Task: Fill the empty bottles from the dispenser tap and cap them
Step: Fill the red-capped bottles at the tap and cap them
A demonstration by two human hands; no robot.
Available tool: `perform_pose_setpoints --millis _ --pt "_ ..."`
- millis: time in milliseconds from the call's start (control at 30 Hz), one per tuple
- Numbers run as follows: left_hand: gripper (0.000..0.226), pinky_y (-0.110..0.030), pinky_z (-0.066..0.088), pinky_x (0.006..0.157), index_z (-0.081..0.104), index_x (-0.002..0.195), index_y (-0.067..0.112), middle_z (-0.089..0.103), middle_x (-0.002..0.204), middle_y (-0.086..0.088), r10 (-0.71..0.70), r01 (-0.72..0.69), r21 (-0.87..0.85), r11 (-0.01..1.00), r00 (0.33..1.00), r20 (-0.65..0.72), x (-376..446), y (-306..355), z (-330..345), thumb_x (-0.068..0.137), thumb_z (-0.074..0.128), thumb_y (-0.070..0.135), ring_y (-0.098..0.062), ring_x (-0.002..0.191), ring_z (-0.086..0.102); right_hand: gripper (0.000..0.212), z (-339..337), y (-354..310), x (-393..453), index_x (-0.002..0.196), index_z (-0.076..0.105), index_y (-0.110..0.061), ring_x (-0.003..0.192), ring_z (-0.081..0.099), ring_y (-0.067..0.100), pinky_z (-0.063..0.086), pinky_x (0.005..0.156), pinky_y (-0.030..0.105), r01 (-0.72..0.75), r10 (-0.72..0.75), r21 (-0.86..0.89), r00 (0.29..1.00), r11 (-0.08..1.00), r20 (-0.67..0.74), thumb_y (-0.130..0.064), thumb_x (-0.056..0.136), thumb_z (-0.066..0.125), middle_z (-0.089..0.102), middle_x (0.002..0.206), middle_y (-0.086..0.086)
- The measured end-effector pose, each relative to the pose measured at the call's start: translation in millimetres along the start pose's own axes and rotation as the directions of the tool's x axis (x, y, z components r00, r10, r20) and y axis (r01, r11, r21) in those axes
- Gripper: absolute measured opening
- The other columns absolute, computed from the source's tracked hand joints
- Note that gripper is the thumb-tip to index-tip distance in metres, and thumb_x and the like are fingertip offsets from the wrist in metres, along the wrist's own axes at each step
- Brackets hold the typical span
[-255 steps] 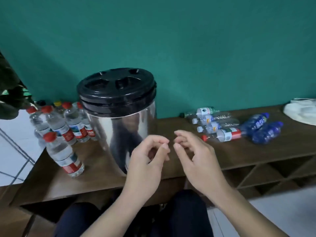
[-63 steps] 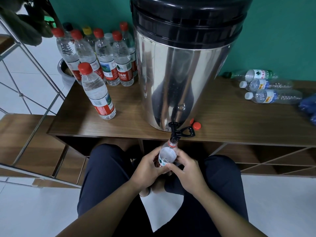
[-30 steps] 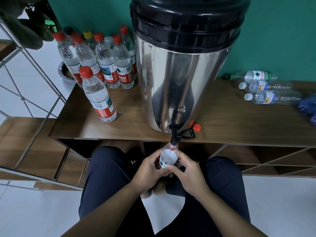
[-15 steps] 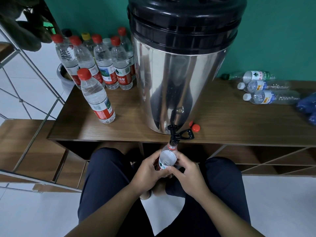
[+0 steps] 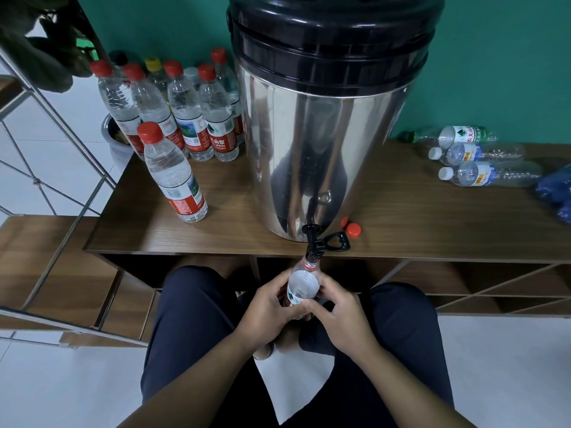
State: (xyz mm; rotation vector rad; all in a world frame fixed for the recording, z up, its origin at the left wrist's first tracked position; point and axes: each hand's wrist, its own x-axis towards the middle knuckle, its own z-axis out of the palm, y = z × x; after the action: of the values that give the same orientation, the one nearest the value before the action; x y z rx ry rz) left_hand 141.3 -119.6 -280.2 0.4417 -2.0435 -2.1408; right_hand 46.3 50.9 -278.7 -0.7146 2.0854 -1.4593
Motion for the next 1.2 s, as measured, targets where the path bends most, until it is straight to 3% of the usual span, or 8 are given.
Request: perform_pose_setpoints --millis 533,733,1067,1200 --pt "0.067 -0.027 0.058 0.105 0.063 0.153 0.026 0.078 0.135 -0.001 -0.013 0.012 -0.041 0.999 1.000 -0.014 -0.6 -2.5 1.0 0.094 0.090 0.012 -0.031 0.131 0.071 0.059 1.7 -4.2 -1.3 0.150 0.067 -0.033 0.105 0.078 0.008 0.059 0.096 0.023 0.004 -0.004 0.018 1.000 1.000 -0.013 -0.011 0.098 0.083 0.082 0.117 -0.017" --pt "0.062 -0.025 0.059 0.100 0.065 0.150 0.026 0.079 0.130 -0.004 0.000 -0.001 -0.034 0.999 1.000 -0.011 -1.1 -2.5 0.9 0.095 0.088 0.007 -0.036 0.125 0.072 0.054 1.5 -3.1 -1.5 0.147 0.069 -0.031 0.105 0.078 0.009 0.060 0.096 0.025 0.003 -0.003 0.011 1.000 1.000 -0.011 -0.011 0.098 0.083 0.082 0.116 -0.015" --pt "0.061 -0.033 0.060 0.105 0.065 0.151 0.025 0.079 0.132 -0.001 0.004 -0.004 -0.002 1.000 1.000 -0.002 -0.7 -1.5 1.0 0.096 0.088 0.010 -0.027 0.125 0.074 0.055 1.0 -3.1 -1.3 0.148 0.069 -0.030 0.108 0.078 0.010 0.059 0.096 0.023 0.011 -0.011 0.006 1.000 1.000 -0.011 -0.012 0.098 0.084 0.082 0.117 -0.016" --pt "0.060 -0.029 0.060 0.100 0.066 0.149 0.024 0.080 0.127 -0.003 0.009 -0.009 0.004 1.000 1.000 -0.012 -0.6 -2.3 1.4 0.095 0.089 0.011 -0.028 0.120 0.075 0.058 1.1 -2.0 -1.3 0.149 0.068 -0.032 0.106 0.077 0.008 0.059 0.097 0.024 0.012 -0.012 -0.001 1.000 1.000 -0.015 -0.014 0.097 0.085 0.082 0.118 -0.017"
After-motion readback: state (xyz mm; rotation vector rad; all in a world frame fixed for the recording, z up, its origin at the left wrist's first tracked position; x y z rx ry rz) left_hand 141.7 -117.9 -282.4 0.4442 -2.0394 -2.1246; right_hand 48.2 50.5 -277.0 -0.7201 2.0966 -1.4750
